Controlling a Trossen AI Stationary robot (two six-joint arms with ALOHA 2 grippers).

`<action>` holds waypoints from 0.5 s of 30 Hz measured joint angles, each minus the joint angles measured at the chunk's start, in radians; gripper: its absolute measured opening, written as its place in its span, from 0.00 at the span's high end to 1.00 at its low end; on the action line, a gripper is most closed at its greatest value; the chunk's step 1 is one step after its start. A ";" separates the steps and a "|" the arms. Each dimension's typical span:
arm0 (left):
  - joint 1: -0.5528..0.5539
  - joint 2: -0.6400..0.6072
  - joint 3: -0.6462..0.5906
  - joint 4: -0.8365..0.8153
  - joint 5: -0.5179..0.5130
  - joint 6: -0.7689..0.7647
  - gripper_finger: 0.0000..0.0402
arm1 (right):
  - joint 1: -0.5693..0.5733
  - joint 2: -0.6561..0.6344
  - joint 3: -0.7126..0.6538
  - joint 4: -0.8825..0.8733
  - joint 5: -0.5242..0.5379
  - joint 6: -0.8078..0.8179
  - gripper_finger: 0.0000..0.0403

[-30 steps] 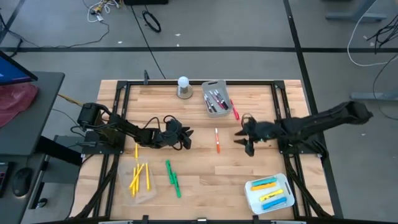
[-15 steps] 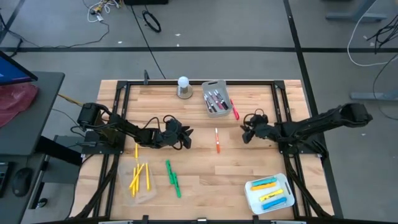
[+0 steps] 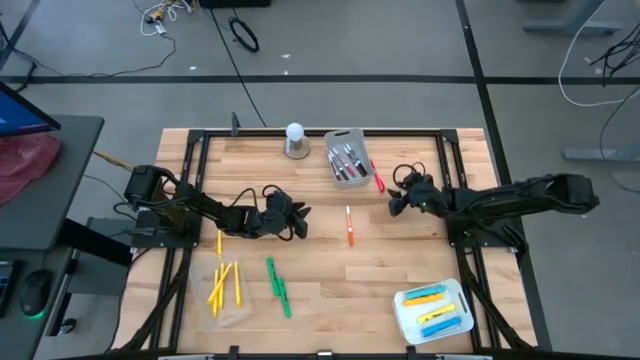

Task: Pick & Place Markers
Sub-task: Put the pink pen into the transparent bin

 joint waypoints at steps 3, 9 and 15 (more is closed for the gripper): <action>0.000 0.000 0.000 0.000 -0.009 0.000 0.66 | -0.027 0.042 0.000 0.067 -0.046 -0.053 0.46; 0.000 0.000 0.000 0.000 -0.017 0.001 0.66 | -0.065 0.177 0.000 0.227 -0.114 -0.132 0.46; 0.000 0.000 0.000 0.000 -0.017 0.001 0.66 | -0.092 0.321 0.000 0.360 -0.061 -0.179 0.46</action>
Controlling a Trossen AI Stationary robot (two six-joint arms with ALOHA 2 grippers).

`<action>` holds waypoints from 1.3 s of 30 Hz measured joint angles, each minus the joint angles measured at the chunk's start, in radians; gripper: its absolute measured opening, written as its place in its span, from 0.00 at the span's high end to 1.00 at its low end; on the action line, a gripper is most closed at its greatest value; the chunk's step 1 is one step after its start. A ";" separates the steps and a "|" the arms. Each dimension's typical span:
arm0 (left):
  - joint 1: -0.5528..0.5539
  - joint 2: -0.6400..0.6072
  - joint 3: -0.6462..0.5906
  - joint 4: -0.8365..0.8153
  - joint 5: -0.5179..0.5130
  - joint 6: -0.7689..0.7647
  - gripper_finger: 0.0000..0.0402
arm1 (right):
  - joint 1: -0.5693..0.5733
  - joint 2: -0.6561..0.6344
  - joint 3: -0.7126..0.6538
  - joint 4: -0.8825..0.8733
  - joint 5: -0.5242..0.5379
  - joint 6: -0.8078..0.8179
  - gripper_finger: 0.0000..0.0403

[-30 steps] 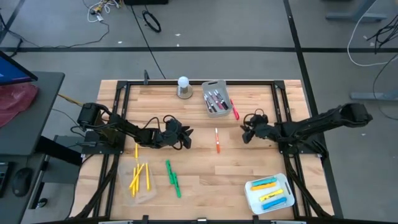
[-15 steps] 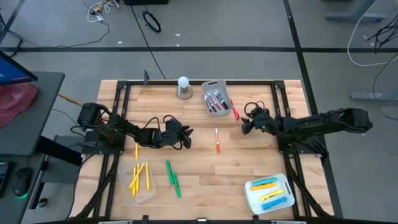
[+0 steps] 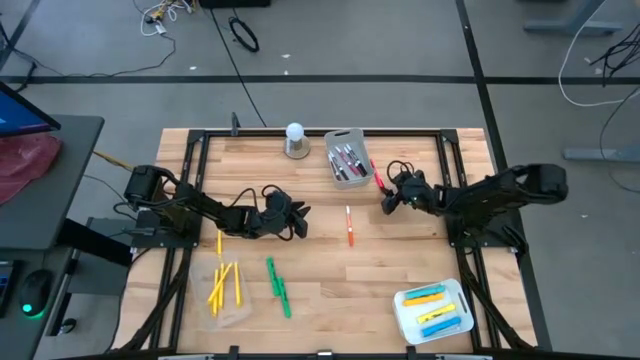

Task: Pick & Place Markers
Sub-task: Put the pink pen into the transparent bin

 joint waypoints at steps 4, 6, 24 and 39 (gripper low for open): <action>0.003 0.000 0.000 0.000 0.000 0.001 0.66 | -0.025 0.070 0.000 0.068 -0.057 -0.002 0.46; 0.005 0.000 0.000 0.000 0.000 0.001 0.66 | -0.031 0.102 0.003 0.102 -0.087 -0.005 0.45; 0.005 0.000 0.000 0.000 0.000 0.000 0.66 | -0.077 0.248 0.066 0.095 -0.062 -0.001 0.72; 0.005 0.000 0.000 0.000 0.001 -0.001 0.66 | -0.077 0.215 0.055 0.033 0.086 0.176 0.88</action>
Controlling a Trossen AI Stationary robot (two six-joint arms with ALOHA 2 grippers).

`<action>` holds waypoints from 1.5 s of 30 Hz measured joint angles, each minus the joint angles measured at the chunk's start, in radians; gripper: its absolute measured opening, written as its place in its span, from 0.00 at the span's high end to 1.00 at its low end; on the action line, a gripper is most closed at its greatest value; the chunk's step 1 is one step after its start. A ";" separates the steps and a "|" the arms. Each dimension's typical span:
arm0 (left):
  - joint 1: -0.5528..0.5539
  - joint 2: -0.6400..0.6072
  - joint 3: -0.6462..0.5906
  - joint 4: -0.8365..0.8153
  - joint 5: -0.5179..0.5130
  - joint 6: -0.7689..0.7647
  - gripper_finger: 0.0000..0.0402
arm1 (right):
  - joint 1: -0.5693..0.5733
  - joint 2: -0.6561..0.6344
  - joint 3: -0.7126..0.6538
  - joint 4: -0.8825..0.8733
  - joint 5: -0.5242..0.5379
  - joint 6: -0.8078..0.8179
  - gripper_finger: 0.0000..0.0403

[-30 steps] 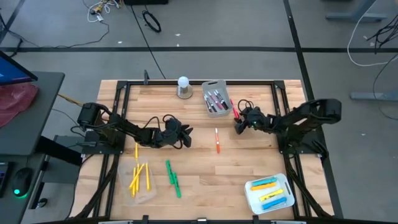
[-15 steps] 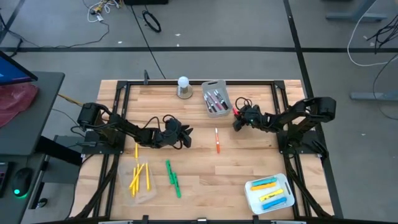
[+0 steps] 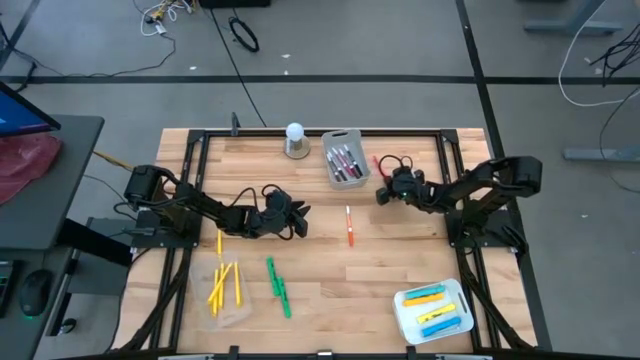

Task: Pick & Place Markers
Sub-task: Put the pink pen into the transparent bin

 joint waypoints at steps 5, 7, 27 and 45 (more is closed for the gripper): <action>-0.001 0.000 0.000 0.000 0.000 0.000 0.66 | 0.012 -0.093 -0.008 -0.041 0.029 -0.020 0.88; -0.002 0.000 0.000 0.000 0.000 0.000 0.66 | 0.030 -0.151 -0.005 -0.027 0.034 -0.025 0.88; -0.119 0.000 0.000 0.537 0.032 0.504 0.66 | 0.498 -0.404 -0.002 0.547 -0.315 -0.344 0.88; -0.160 0.067 0.226 0.607 0.402 0.754 0.66 | 0.655 0.041 0.334 0.676 -0.468 -0.532 0.88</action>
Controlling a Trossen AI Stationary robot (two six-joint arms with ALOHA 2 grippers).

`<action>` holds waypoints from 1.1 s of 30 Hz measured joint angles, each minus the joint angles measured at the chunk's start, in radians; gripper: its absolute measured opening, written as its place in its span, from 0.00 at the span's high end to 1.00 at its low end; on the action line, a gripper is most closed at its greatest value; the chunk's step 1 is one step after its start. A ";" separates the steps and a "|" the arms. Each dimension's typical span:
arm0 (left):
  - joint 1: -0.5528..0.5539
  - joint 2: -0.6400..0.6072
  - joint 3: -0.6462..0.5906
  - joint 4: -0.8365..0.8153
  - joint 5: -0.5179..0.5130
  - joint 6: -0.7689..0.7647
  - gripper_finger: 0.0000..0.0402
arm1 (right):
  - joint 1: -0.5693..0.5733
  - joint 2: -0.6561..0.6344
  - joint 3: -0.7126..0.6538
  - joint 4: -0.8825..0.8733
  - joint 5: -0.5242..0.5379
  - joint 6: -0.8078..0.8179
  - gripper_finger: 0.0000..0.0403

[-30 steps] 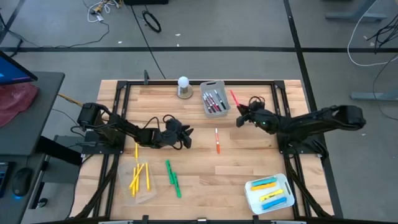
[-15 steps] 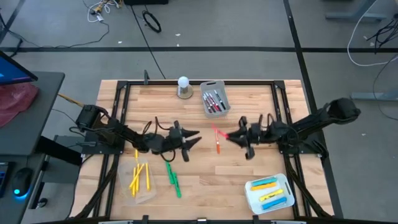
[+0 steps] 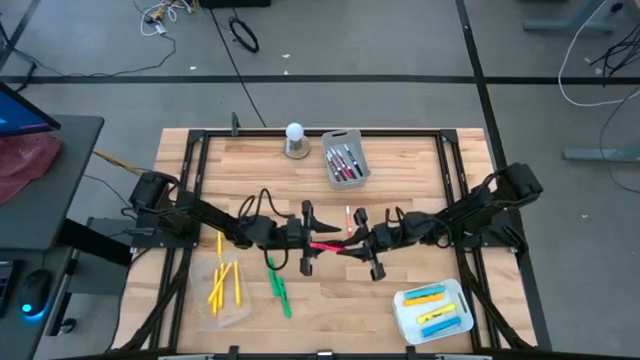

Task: Pick & Place Markers
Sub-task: Put the pink pen into the transparent bin

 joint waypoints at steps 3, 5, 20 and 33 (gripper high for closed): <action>-0.015 0.000 0.007 -0.011 -0.009 0.033 0.66 | 0.001 0.001 -0.001 0.018 -0.009 0.006 0.88; -0.024 -0.002 0.009 -0.023 -0.032 0.054 0.66 | 0.005 0.001 -0.006 0.037 -0.019 0.010 0.88; -0.040 -0.006 0.011 -0.043 -0.047 0.080 0.66 | 0.018 -0.007 -0.014 0.142 -0.034 -0.004 0.88; -0.036 0.001 0.006 -0.114 -0.017 0.040 0.66 | 0.040 -0.053 -0.011 0.204 -0.031 -0.043 0.88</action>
